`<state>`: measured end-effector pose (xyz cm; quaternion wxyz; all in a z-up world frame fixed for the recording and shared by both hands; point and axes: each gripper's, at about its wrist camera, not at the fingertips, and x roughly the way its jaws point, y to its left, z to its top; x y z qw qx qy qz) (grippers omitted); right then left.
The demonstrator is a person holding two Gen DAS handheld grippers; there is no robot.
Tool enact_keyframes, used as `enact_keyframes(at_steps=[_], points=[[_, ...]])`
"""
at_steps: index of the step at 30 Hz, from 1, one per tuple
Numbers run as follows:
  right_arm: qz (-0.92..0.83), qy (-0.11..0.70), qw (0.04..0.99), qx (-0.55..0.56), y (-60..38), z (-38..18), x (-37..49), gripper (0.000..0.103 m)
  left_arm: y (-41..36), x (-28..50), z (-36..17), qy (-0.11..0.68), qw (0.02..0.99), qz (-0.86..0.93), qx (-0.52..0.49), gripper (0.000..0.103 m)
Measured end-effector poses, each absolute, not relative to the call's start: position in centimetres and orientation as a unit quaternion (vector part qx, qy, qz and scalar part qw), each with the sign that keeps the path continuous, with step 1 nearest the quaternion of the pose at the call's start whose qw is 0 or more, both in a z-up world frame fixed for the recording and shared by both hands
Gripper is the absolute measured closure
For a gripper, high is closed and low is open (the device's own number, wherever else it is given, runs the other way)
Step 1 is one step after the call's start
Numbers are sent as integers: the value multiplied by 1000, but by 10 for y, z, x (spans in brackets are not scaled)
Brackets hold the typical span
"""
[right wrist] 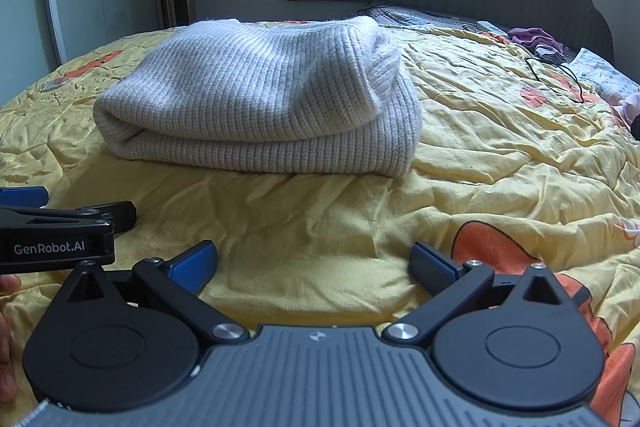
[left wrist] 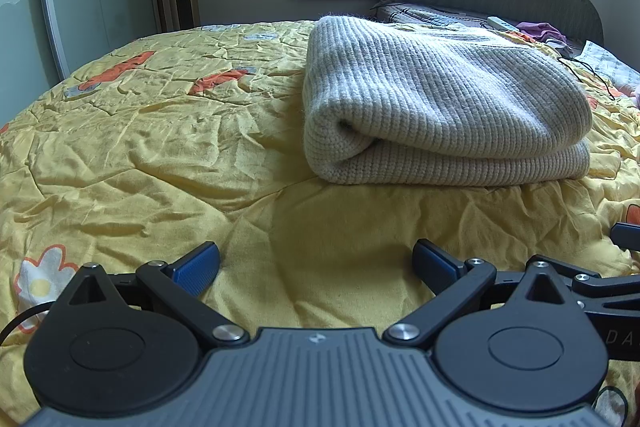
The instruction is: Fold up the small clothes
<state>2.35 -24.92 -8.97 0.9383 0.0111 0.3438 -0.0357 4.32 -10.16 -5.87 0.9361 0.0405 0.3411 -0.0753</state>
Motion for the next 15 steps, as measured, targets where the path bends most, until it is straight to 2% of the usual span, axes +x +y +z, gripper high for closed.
enact_keyframes(at_steps=[10, 15], points=[[-43, 345, 938, 1, -245, -89, 24, 0, -99, 43, -54, 353, 931, -83, 50, 0], [-70, 350, 934, 11, -243, -82, 19, 0, -94, 29, -36, 327, 941, -60, 60, 0]])
